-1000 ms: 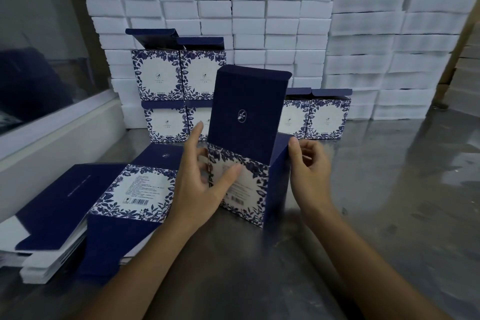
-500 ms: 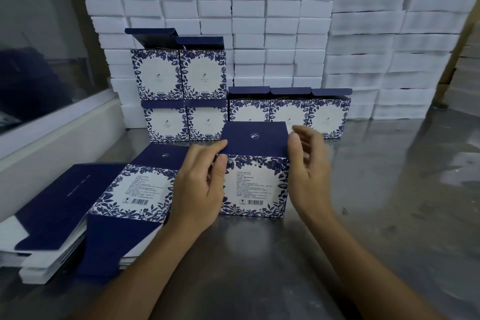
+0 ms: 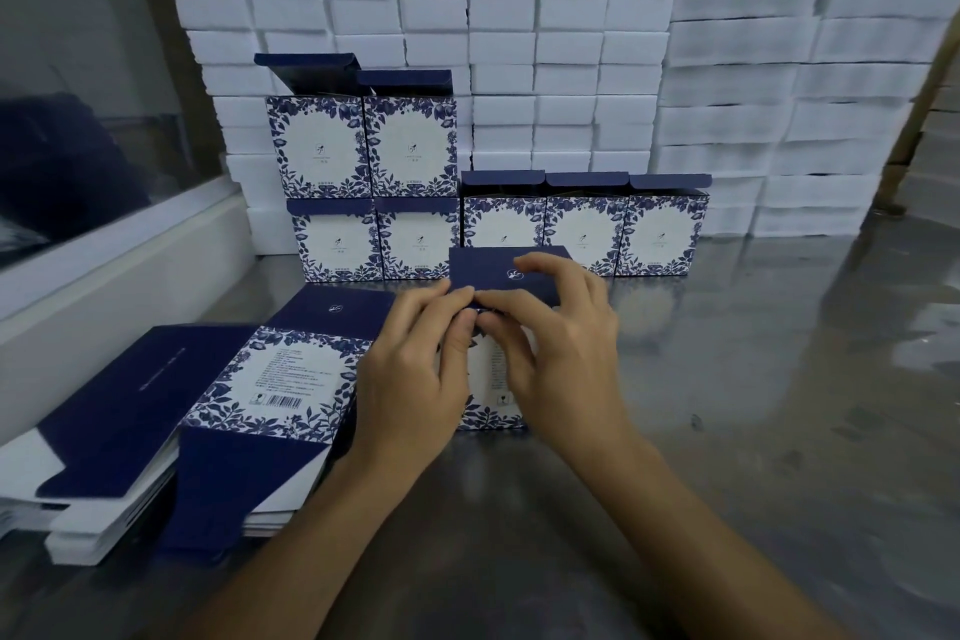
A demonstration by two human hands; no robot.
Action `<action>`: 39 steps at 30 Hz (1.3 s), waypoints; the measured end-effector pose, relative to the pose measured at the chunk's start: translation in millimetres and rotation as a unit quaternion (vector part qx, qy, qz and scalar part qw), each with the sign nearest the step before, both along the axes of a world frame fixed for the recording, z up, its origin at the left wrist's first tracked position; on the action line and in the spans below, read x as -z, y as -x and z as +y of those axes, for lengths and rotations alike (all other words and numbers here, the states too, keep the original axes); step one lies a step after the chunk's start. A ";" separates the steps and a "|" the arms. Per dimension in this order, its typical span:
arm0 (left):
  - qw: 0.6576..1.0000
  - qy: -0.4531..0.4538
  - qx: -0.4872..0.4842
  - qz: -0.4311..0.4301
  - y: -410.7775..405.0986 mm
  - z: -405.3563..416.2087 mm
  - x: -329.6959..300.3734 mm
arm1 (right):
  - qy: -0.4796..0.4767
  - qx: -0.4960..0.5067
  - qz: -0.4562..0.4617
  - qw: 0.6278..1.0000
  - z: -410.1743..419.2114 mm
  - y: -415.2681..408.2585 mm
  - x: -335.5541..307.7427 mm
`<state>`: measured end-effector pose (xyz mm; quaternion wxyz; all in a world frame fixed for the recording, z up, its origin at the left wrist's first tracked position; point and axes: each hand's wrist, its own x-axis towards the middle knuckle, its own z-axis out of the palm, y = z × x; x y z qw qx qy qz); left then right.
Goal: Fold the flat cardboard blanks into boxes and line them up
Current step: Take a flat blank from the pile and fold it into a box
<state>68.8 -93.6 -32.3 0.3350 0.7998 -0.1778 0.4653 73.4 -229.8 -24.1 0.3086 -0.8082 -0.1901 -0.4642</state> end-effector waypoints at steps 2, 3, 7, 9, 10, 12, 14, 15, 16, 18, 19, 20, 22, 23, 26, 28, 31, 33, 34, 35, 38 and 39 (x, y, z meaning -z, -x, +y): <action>1.000 0.001 -0.005 0.000 -0.3 -0.3 -0.7 | -0.020 -0.012 0.010 1.000 -0.3 -0.9 -1.3; 1.000 0.000 -0.005 -0.001 -0.1 -0.6 -1.0 | -0.025 -0.014 0.011 1.000 -0.3 -1.5 -1.2; 1.000 -0.005 -0.005 -0.002 0.4 -0.9 -2.4 | -0.054 -0.034 -0.001 0.998 -6.8 -6.5 5.4; 1.000 -0.005 -0.002 0.002 0.5 -0.1 -3.2 | -0.083 -0.051 0.027 0.995 -14.4 -8.8 9.1; 1.000 -0.003 -0.003 0.004 0.4 0.5 -3.5 | -0.100 -0.061 0.044 0.992 -18.0 -9.8 10.0; 1.000 -0.001 -0.007 0.003 0.2 1.3 -3.8 | -0.120 -0.069 0.059 0.989 -22.7 -12.4 9.9; 1.000 0.004 -0.007 0.004 -0.2 1.3 -3.9 | -0.125 -0.074 0.056 0.988 -24.9 -15.6 8.4; 1.000 0.006 -0.008 0.006 -0.2 1.3 -3.9 | -0.128 -0.078 0.055 0.987 -24.6 -16.2 7.5; 1.000 0.007 -0.008 0.008 -0.1 1.0 -4.1 | -0.131 -0.080 0.054 0.987 -24.4 -16.6 7.2; 1.000 0.008 -0.007 0.011 0.2 0.4 -4.3 | -0.137 -0.080 0.046 0.986 -24.8 -17.2 9.3; 1.000 0.008 -0.007 0.012 -0.2 0.6 -4.3 | -0.138 -0.078 0.043 0.986 -25.2 -17.4 10.8; 1.000 0.008 -0.009 0.014 -0.4 1.3 -3.9 | -0.140 -0.077 0.042 0.986 -26.2 -18.1 12.4; 1.000 0.012 -0.012 0.020 -0.9 3.5 -4.3 | -0.159 -0.094 0.058 0.981 -29.5 -21.0 15.0; 1.000 0.013 -0.016 0.021 -1.2 4.8 -4.4 | -0.177 -0.111 0.077 0.975 -30.5 -21.6 15.0; 0.999 0.015 -0.020 0.023 -1.5 6.0 -4.0 | -0.202 -0.135 0.109 0.964 -29.6 -22.9 12.9; 0.999 0.019 -0.018 0.025 -3.0 5.7 -3.3 | -0.198 -0.131 0.111 0.965 -28.6 -23.6 11.8; 1.000 0.020 -0.018 0.016 -5.4 6.9 -0.8 | -0.272 -0.165 0.135 0.938 -31.2 -23.6 10.5; 0.999 0.035 -0.019 0.019 -7.1 10.1 0.7 | -0.360 -0.204 0.187 0.891 -33.5 -24.1 11.4; 0.999 0.042 -0.018 0.021 -7.2 11.0 1.2 | -0.375 -0.211 0.210 0.878 -34.2 -24.7 13.2; 0.999 0.046 -0.015 0.023 -7.2 11.8 1.6 | -0.364 -0.205 0.230 0.879 -33.9 -24.6 14.9; 0.996 0.069 0.003 0.059 -8.8 13.9 4.2 | -0.345 -0.211 0.297 0.865 -33.2 -25.5 21.7; 0.992 0.080 0.019 0.094 -8.6 13.9 5.6 | -0.358 -0.225 0.316 0.849 -34.0 -25.5 22.3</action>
